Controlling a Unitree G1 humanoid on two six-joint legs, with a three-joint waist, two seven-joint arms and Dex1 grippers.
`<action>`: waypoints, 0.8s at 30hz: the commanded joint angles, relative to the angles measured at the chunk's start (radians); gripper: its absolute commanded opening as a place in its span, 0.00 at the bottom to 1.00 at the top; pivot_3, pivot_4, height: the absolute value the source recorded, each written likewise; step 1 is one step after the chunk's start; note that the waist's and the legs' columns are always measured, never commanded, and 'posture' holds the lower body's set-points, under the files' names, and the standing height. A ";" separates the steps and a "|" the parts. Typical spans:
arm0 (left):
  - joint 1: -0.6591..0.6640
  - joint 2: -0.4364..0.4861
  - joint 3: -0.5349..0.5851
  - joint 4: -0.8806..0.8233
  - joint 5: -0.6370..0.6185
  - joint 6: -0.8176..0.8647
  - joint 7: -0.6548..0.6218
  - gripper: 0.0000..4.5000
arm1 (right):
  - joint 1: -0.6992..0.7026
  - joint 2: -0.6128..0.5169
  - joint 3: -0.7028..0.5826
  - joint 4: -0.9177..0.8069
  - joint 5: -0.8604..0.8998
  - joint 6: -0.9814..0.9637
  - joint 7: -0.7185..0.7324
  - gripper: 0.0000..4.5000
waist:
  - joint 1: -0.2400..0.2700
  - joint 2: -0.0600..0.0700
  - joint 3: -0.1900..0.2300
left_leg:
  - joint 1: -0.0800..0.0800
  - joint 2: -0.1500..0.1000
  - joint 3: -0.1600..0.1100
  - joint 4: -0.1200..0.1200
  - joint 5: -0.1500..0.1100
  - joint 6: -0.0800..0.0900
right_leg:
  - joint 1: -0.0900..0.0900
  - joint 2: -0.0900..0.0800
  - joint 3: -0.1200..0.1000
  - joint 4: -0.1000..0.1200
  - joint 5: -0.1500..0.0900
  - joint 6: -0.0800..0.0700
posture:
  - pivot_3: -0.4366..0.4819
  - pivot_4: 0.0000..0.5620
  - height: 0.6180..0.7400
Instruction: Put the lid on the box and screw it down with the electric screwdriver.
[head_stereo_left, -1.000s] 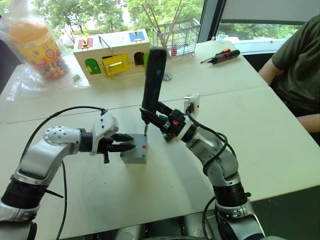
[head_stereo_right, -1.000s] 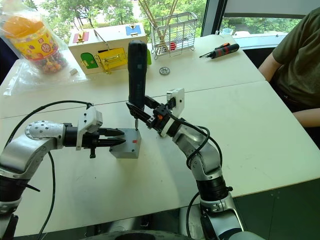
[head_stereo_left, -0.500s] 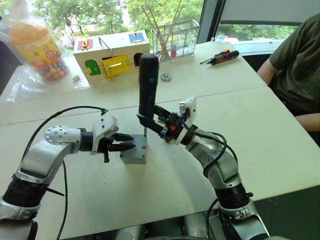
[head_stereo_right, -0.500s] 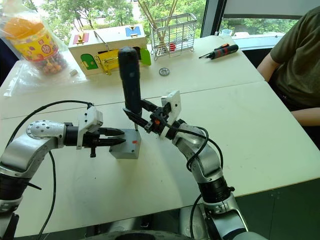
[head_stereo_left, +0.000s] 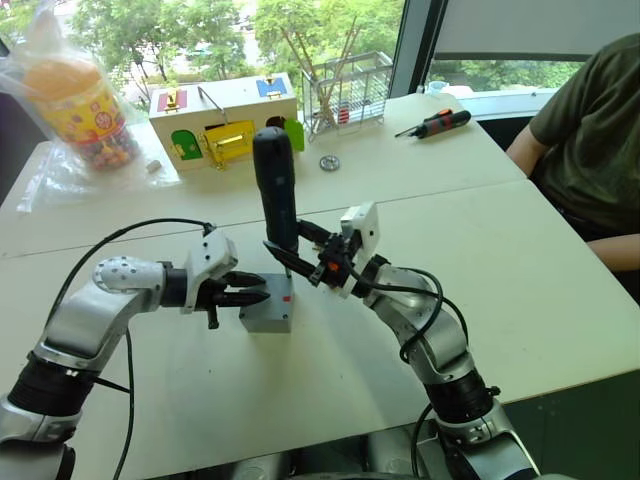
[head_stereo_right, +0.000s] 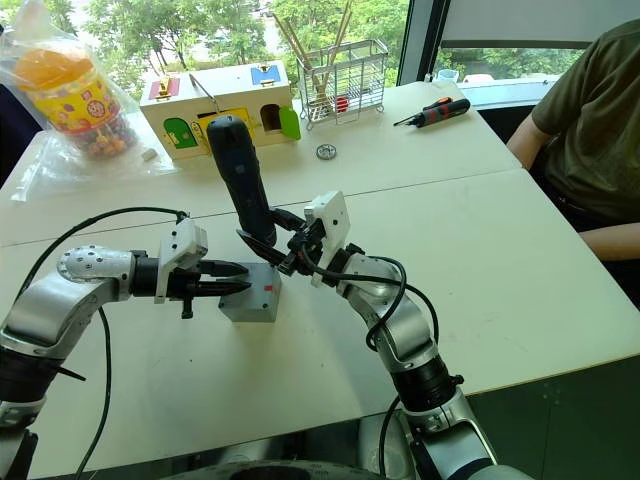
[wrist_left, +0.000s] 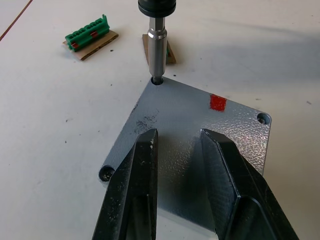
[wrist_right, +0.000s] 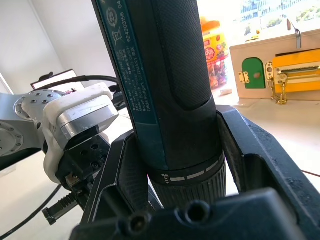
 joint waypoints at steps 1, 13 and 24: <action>0.017 0.002 -0.026 0.022 0.030 0.013 0.001 0.30 | 0.047 -0.018 0.053 0.088 -0.028 0.042 0.017 0.39 | 0.000 0.000 -0.002 | 0.000 0.000 0.000 0.000 0.000 0.000 | 0.000 0.000 0.000 0.000 0.000 0.000 | 0.48 0.27 1.00; 0.017 -0.004 -0.023 0.030 0.035 0.007 -0.002 0.30 | 0.068 0.008 0.003 0.137 0.003 0.054 0.001 0.39 | 0.001 0.002 -0.013 | 0.000 0.000 0.000 0.000 -0.001 0.001 | 0.001 0.000 0.000 -0.002 0.000 0.000 | 0.48 0.27 1.00; 0.011 -0.011 -0.033 0.039 0.047 -0.004 -0.003 0.30 | 0.080 0.004 0.013 0.141 -0.009 0.037 0.002 0.39 | 0.003 0.002 -0.014 | 0.001 0.000 0.000 -0.001 -0.001 0.001 | 0.002 0.000 0.000 -0.003 0.000 0.000 | 0.48 0.27 1.00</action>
